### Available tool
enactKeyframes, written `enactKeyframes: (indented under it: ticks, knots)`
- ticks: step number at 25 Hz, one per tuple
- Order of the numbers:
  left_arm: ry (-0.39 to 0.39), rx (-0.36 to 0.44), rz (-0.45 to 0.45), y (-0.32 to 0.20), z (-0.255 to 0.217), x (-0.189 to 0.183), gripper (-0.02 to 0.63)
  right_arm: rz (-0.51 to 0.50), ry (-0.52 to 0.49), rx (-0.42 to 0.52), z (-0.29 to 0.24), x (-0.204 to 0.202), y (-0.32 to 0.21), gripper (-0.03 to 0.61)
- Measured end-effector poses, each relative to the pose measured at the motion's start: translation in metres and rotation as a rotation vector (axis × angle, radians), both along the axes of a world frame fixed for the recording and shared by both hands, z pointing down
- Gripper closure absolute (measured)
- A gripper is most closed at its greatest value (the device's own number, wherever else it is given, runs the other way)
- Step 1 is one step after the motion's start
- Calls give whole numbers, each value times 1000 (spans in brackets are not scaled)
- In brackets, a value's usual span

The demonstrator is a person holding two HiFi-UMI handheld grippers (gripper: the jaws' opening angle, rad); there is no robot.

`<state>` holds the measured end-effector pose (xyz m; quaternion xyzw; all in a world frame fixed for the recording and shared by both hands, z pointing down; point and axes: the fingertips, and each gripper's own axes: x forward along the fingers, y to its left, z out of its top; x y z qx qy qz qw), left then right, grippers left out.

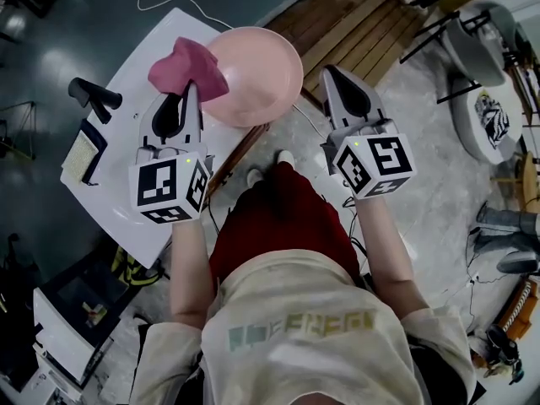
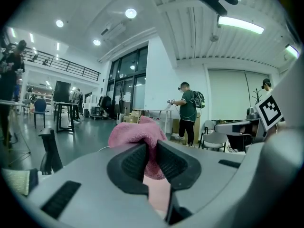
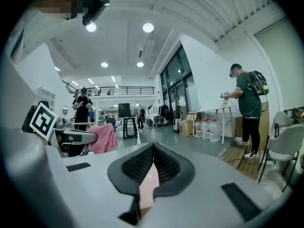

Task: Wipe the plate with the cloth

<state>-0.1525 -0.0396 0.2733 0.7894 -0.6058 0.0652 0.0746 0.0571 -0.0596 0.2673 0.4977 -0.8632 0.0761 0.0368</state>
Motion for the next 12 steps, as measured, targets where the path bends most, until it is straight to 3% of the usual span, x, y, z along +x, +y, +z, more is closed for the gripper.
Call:
enactKeyframes:
  ticks: [12]
  knots:
    - [16,20,-17,4,-13,-4,554,-5,51,22,-3,6,9,541]
